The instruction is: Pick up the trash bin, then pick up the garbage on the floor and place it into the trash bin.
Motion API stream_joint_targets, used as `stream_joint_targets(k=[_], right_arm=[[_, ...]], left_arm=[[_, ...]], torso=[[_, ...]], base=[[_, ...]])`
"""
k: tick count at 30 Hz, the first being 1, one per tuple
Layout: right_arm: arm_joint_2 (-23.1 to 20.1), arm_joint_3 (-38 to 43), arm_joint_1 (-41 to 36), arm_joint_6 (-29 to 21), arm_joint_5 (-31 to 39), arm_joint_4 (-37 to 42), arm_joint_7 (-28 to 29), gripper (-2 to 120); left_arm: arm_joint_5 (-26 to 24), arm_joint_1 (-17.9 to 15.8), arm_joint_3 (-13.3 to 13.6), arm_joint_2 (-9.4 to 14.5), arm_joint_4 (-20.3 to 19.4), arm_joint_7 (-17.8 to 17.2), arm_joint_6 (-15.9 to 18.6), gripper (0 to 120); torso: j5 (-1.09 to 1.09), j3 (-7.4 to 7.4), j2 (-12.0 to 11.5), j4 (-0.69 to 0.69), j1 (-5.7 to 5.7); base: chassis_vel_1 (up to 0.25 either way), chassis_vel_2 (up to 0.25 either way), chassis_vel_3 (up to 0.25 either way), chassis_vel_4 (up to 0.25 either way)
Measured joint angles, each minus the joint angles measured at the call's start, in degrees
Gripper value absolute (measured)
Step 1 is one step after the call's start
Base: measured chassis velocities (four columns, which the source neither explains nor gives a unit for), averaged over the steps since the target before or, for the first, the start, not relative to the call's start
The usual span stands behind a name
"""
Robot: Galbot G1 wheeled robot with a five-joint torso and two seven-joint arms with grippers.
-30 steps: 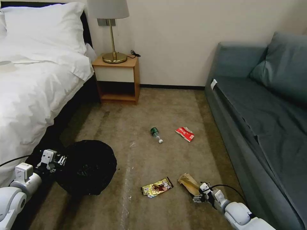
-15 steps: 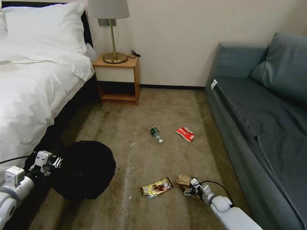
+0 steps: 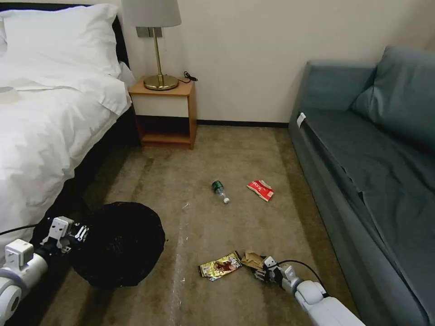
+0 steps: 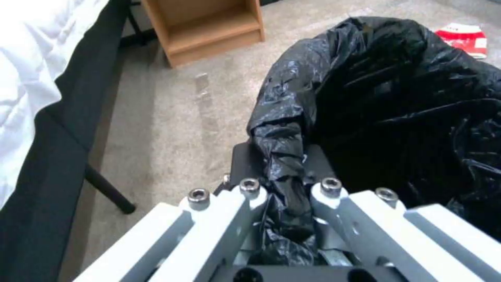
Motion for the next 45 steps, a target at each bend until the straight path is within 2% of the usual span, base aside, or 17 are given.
stream_joint_targets(k=[2, 6, 8, 9, 12, 14, 24, 26, 27, 29, 32, 34, 38, 42, 44, 45], right_arm=[[-0.86, 0.55, -0.33, -0.26, 0.36, 1.21, 0.21, 36], [-1.72, 1.15, -0.64, -0.37, 0.53, 2.35, 0.52, 26], [-2.21, 1.82, -0.8, -0.46, 0.68, 3.34, 1.43, 16], [-2.21, 1.82, -0.8, -0.46, 0.68, 3.34, 1.43, 16], [-2.74, 2.62, -0.94, -0.56, 0.96, 4.58, 2.21, 2], [-3.17, 2.97, -1.07, -0.59, 1.14, 5.41, 2.27, 0], [-7.84, 3.75, -1.3, -2.15, 4.63, 15.85, 2.91, 0], [-10.67, 2.75, -0.61, -4.06, 8.28, 23.86, 3.37, 0], [-10.67, 2.75, -0.61, -4.06, 8.28, 23.86, 3.37, 0], [-12.48, 1.43, 0.37, -6.27, 12.23, 29.85, 3.94, 0], [-13.34, 0.37, 1.11, -7.68, 14.48, 32.75, 4.26, 0], [-14.59, -2.4, 3.0, -10.29, 18.19, 37.54, 4.73, 0], [-15.1, -5.12, 4.84, -12.95, 20.84, 41.31, 5.49, 0], [-14.8, -11.1, 9.92, -16.28, 24.71, 46.54, 7.29, 0], [-14.29, -13.5, 12.32, -17.01, 25.87, 47.27, 7.88, 0], [-13.21, -16.95, 15.84, -17.58, 27.21, 47.57, 8.34, 0]], left_arm=[[0.04, 0.04, 0.03, -0.01, 0.05, 0.03, -0.12, 4], [0.04, -0.07, 0.14, 0.1, 0.09, 0.11, -0.13, 4], [-0.01, -0.23, 0.34, 0.3, 0.03, 0.13, -0.14, 4], [-0.01, -0.23, 0.34, 0.3, 0.03, 0.13, -0.14, 4], [-0.13, -0.25, 0.44, 0.6, -0.09, 0.19, -0.14, 4], [-0.2, -0.23, 0.46, 0.73, -0.11, 0.19, -0.14, 4], [-0.85, -1.55, 2.2, 1.23, 0.03, 0.19, -0.14, 4], [-0.98, -2.79, 3.54, 1.2, 0.53, 0.19, -0.14, 4], [-0.98, -2.79, 3.54, 1.2, 0.53, 0.19, -0.14, 4], [-1.01, -4.16, 4.82, 1.05, 0.99, 0.1, -0.16, 4], [-1.07, -4.98, 5.52, 0.87, 1.23, -0.06, -0.16, 4], [-1.13, -6.36, 6.64, 0.5, 1.9, -0.19, -0.16, 4], [-1.14, -7.12, 7.23, 0.14, 2.62, -0.22, -0.19, 4], [-1.13, -7.8, 7.75, -0.4, 3.31, -0.31, -0.33, 4], [-1.14, -7.7, 7.6, -0.74, 3.31, -0.34, -0.34, 4], [-1.11, -6.94, 6.62, -1.4, 3.0, -0.38, -0.41, 4]], torso=[[-0.06, 0.0, 0.0, 0.01, 0.0], [-0.06, 0.0, 0.0, -0.02, 0.0], [-0.11, 0.0, 0.0, -0.04, 0.0], [-0.11, 0.0, 0.0, -0.04, 0.0], [-0.09, -0.01, 0.0, -0.03, 0.0], [-0.09, -0.01, 0.0, -0.02, 0.0], [-0.1, -0.01, 0.0, -0.05, 0.0], [-0.11, -0.02, 0.0, -0.04, 0.0], [-0.11, -0.02, 0.0, -0.04, 0.0], [-0.11, -0.02, 0.0, -0.03, -0.01], [-0.11, -0.02, 0.0, -0.03, -0.01], [-0.1, -0.01, 0.0, -0.05, -0.01], [-0.11, -0.01, 0.0, -0.05, -0.01], [-0.12, -0.01, 0.0, -0.04, -0.01], [-0.1, -0.01, 0.0, -0.05, -0.01], [-0.13, -0.02, 0.01, -0.05, -0.01]], base=[[0.0, 0.0, 0.0, 0.0], [0.0, 0.0, 0.0, 0.0], [0.0, 0.0, 0.0, 0.0], [0.0, 0.0, 0.0, 0.0], [0.0, 0.0, 0.0, 0.0], [0.0, 0.0, 0.0, 0.0], [0.0, 0.0, 0.0, 0.0], [0.0, 0.0, 0.0, 0.0], [0.0, 0.0, 0.0, 0.0], [0.0, 0.0, 0.0, 0.0], [0.0, 0.0, 0.0, 0.0], [0.0, 0.0, 0.0, 0.0], [0.0, 0.0, 0.0, 0.0], [0.0, 0.0, 0.0, 0.0], [0.0, 0.0, 0.0, 0.0], [0.0, 0.0, 0.0, 0.0]])
